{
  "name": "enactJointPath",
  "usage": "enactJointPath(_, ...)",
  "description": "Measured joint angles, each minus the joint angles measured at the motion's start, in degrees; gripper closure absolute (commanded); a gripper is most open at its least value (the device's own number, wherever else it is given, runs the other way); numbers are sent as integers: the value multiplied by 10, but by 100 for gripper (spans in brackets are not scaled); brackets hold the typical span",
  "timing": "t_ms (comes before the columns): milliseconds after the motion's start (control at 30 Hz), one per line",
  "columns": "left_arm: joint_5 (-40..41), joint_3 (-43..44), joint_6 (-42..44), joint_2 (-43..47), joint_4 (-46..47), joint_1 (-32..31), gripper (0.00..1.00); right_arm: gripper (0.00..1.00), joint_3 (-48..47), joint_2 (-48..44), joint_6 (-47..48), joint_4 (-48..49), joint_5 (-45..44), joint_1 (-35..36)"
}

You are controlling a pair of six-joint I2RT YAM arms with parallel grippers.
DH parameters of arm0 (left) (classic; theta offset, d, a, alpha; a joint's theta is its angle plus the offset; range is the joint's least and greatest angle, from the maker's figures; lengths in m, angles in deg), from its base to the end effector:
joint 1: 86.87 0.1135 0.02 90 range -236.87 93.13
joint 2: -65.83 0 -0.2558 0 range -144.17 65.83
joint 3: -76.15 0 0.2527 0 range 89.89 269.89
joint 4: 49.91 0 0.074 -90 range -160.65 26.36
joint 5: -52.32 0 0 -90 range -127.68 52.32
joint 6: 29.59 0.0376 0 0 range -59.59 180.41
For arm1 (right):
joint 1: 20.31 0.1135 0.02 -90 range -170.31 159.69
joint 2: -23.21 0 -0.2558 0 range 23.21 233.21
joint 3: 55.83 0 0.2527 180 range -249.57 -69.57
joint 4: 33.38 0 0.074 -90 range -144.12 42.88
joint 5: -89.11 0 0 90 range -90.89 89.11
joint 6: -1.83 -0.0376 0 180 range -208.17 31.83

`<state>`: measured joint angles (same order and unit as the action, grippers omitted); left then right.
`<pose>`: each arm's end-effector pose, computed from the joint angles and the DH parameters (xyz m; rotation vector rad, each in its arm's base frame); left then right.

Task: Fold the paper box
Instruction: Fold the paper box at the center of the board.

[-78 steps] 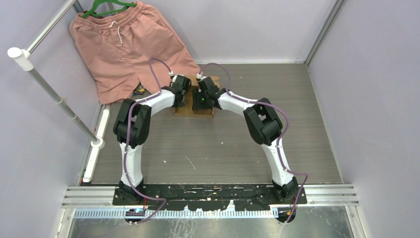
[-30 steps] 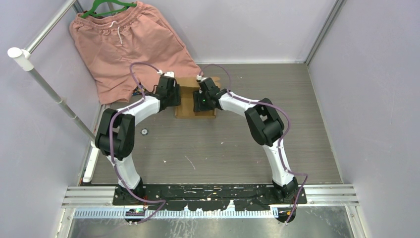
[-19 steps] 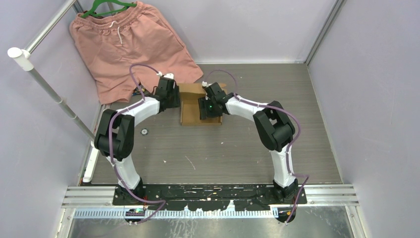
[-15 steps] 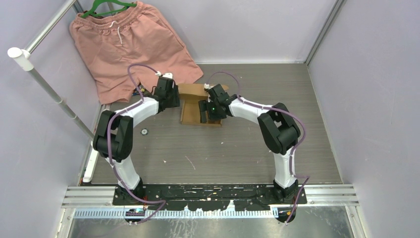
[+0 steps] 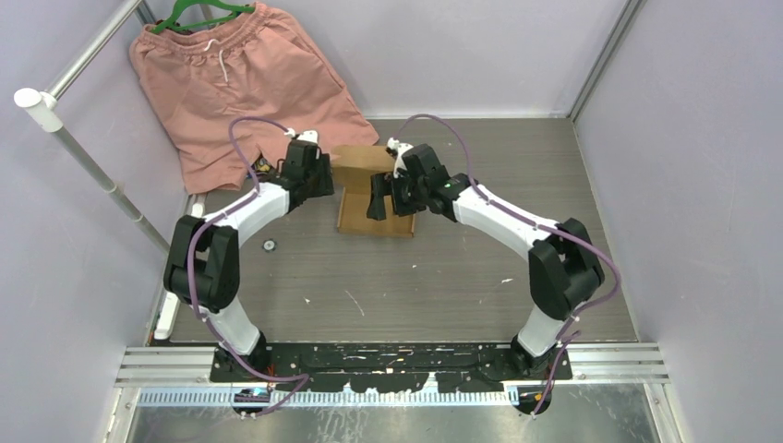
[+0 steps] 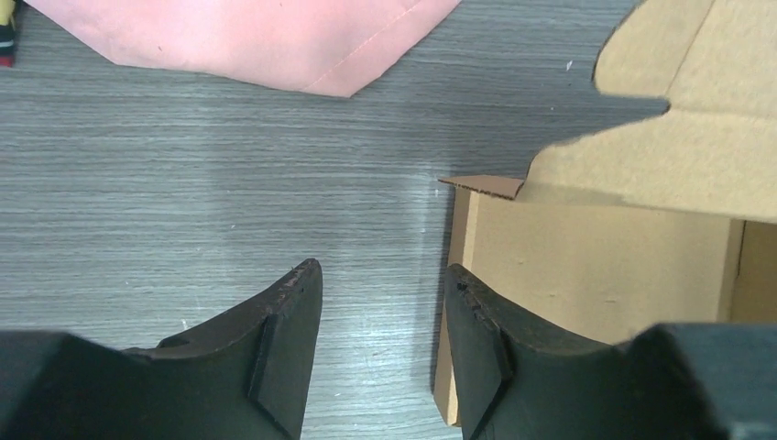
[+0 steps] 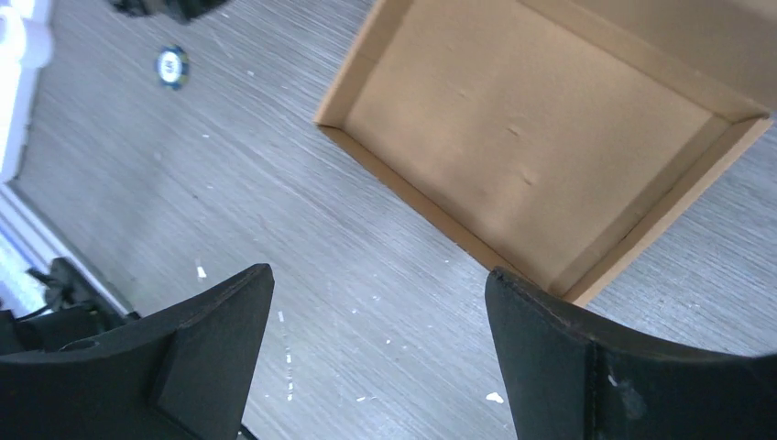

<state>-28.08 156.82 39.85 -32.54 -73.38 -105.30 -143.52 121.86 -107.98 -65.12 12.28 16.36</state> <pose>0.3640 -0.1147 0.2166 -0.1293 2.2789 -0.1650 0.3060 0.2385 0.2433 -0.4746 2.3699 0.7457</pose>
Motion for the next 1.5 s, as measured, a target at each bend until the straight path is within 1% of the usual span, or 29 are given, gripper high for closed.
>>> enactJointPath(133,-8,0,0,16,-6,7,48,16,-10,-45,-7,-7,14,-11)
enactJointPath(200,-11,0,-1,26,-12,12,51,22,-25,-58,-18,-10,38,-34)
enactJointPath(233,-13,0,-2,31,-17,15,55,27,-35,-61,-23,-10,48,-50)
enactJointPath(267,-15,0,-4,36,-22,17,63,34,-55,-59,-31,-19,62,-74)
enactJointPath(300,-20,0,-7,42,-27,19,74,47,-76,-55,-37,-26,70,-100)
enactJointPath(333,-26,0,-11,48,-33,20,81,51,-96,-49,-42,-34,78,-119)
enactJointPath(367,-34,-1,-16,56,-38,21,85,52,-126,-38,-50,-42,85,-144)
enactJointPath(500,-66,-20,-32,99,-43,21,96,56,-219,11,-67,-63,93,-202)
enactJointPath(533,-75,-25,-36,108,-44,21,99,60,-239,26,-71,-70,93,-208)
enactJointPath(567,-82,-30,-40,115,-43,21,100,66,-258,40,-74,-78,94,-212)
enactJointPath(600,-89,-37,-45,122,-42,19,100,70,-279,58,-76,-85,94,-213)
enactJointPath(733,-108,-70,-59,137,-38,11,100,71,-346,132,-85,-109,96,-214)
enactJointPath(767,-111,-78,-61,137,-38,7,100,71,-357,151,-88,-113,96,-214)
enactJointPath(800,-113,-85,-62,137,-38,4,100,69,-365,166,-89,-117,95,-214)
enactJointPath(867,-109,-96,-64,136,-43,0,98,58,-375,196,-90,-127,92,-214)
enactJointPath(900,-105,-98,-65,136,-44,-2,89,55,-375,205,-90,-135,88,-215)
enactJointPath(967,-94,-99,-66,137,-47,-1,67,49,-368,211,-88,-146,80,-216)
enactJointPath(1000,-91,-97,-64,137,-48,3,59,47,-359,210,-85,-150,76,-218)
enactJointPath(1033,-90,-95,-63,136,-52,8,53,45,-346,204,-82,-148,72,-220)
enactJointPath(1067,-92,-87,-64,135,-57,17,50,44,-332,197,-79,-146,70,-222)
enactJointPath(1133,-103,-69,-61,132,-60,38,49,43,-273,163,-71,-125,63,-228)
enactJointPath(1267,-179,-14,-61,103,-40,90,48,43,-165,94,-51,-86,62,-240)
enactJointPath(1367,-254,25,-61,59,-12,116,48,44,-117,66,-29,-46,68,-245)
enactJointPath(1500,-357,97,-48,-22,-4,121,47,45,-75,51,2,-8,79,-245)
